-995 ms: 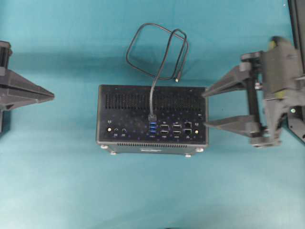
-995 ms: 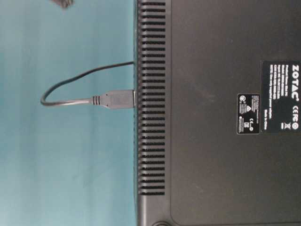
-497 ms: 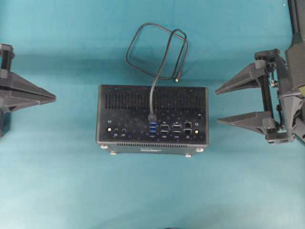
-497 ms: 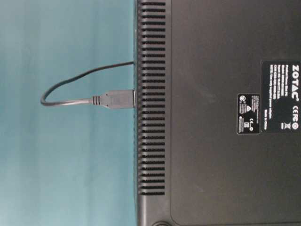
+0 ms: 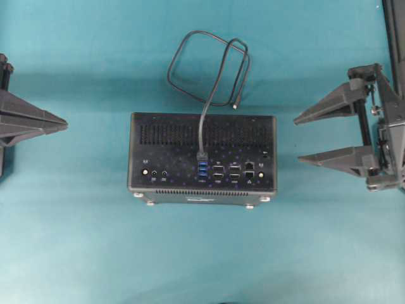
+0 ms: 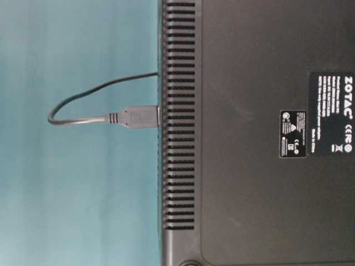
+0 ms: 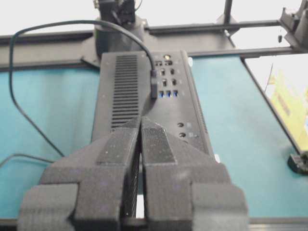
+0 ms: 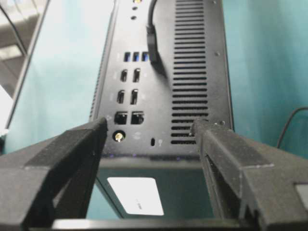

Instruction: Insert the USB into the PC box with both arms.

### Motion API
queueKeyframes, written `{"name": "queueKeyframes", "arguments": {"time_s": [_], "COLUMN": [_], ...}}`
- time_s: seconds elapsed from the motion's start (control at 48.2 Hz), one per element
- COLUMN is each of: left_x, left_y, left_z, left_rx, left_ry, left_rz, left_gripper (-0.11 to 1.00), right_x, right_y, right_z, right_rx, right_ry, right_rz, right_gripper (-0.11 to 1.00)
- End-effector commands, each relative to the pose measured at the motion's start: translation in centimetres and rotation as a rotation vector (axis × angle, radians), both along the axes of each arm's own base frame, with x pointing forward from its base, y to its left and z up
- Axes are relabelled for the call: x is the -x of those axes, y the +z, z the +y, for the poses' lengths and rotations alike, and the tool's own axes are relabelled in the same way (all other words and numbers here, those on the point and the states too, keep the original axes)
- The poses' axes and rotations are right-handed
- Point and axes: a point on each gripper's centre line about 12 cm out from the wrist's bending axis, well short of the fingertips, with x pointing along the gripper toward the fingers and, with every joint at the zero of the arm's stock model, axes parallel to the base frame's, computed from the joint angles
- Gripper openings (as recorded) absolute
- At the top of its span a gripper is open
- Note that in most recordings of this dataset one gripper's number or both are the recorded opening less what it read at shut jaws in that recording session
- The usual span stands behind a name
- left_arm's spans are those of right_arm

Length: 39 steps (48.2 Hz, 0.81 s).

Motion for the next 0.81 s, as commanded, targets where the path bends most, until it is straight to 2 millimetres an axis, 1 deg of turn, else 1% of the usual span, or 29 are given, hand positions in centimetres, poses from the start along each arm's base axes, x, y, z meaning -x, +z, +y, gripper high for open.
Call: {"name": "queueKeyframes", "arguments": {"time_s": [0.0,0.187,0.373,0.518,0.663,0.788], "left_x": [0.0,0.3,0.6,0.5,0.6,0.7], "left_y": [0.5,0.4,0.6,0.7,0.5,0.2], "left_z": [0.0,0.0,0.0,0.0,0.0,0.0], "left_rx": [-0.002,-0.001,0.000,0.000,-0.001,-0.001], "left_ry": [-0.002,-0.001,-0.001,-0.001,-0.001,-0.001], "left_rz": [-0.017,-0.005,-0.018,-0.018,-0.011,-0.008], "left_gripper": [0.00,0.00,0.00,0.00,0.00,0.00], "right_x": [0.2,1.3,3.1,4.6,6.2,7.1], "right_y": [0.5,0.4,-0.1,-0.7,-2.3,-2.7], "right_z": [0.1,0.1,-0.3,-0.6,-0.7,-0.9], "right_rx": [-0.020,-0.031,-0.051,-0.072,-0.125,-0.159], "right_ry": [0.006,0.012,0.011,0.007,0.009,0.007], "right_rz": [-0.031,-0.061,-0.094,-0.120,-0.147,-0.180], "right_gripper": [0.75,0.70,0.69,0.69,0.69,0.69]}}
